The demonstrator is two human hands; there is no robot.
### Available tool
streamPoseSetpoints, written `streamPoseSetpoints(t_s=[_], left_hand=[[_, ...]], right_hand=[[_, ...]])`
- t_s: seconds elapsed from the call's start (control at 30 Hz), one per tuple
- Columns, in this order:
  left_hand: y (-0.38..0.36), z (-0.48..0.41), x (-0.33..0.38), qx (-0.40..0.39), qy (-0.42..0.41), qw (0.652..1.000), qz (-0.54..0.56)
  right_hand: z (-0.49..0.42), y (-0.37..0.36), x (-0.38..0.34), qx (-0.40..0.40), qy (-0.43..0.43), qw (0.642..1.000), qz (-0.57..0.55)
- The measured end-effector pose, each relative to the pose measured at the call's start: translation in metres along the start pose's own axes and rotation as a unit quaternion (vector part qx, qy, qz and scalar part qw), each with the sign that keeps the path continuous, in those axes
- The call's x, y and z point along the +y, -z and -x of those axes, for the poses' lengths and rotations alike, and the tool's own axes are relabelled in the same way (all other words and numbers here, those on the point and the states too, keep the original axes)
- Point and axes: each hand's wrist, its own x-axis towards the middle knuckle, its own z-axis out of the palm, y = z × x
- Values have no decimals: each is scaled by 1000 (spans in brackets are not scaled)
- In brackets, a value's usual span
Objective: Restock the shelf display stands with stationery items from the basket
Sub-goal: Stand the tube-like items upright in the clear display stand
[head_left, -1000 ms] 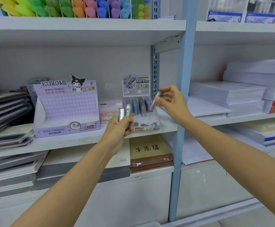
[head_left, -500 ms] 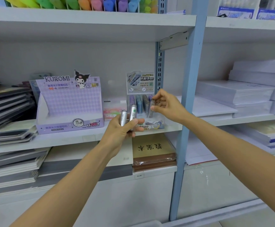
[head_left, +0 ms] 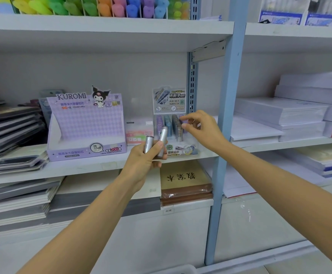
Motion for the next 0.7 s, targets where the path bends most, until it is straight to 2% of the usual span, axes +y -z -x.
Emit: streamPoseSetpoints(t_s=[0.07, 0.17, 0.27, 0.4, 0.5, 0.6, 0.7], left_hand=[[-1, 2, 1, -12, 3, 1000, -9], [-5, 4, 3, -26, 1, 1000, -13], [-10, 8, 5, -42, -13, 999, -12], [-13, 13, 10, -41, -10, 999, -23], [-11, 11, 11, -8, 17, 999, -36], [-7, 7, 9, 7, 44, 998, -47], [-6, 6, 8, 14, 70, 997, -10]], right_hand=[[6, 3, -9, -29, -17, 991, -128], [14, 4, -22, -156, -59, 929, -329], [20, 1, -24, -203, -56, 905, -369], [21, 5, -23, -168, -54, 909, -379], [16, 12, -24, -95, -66, 917, -382], [10, 18, -20, -20, -63, 950, -304], [7, 17, -12, 21, -63, 976, -206]])
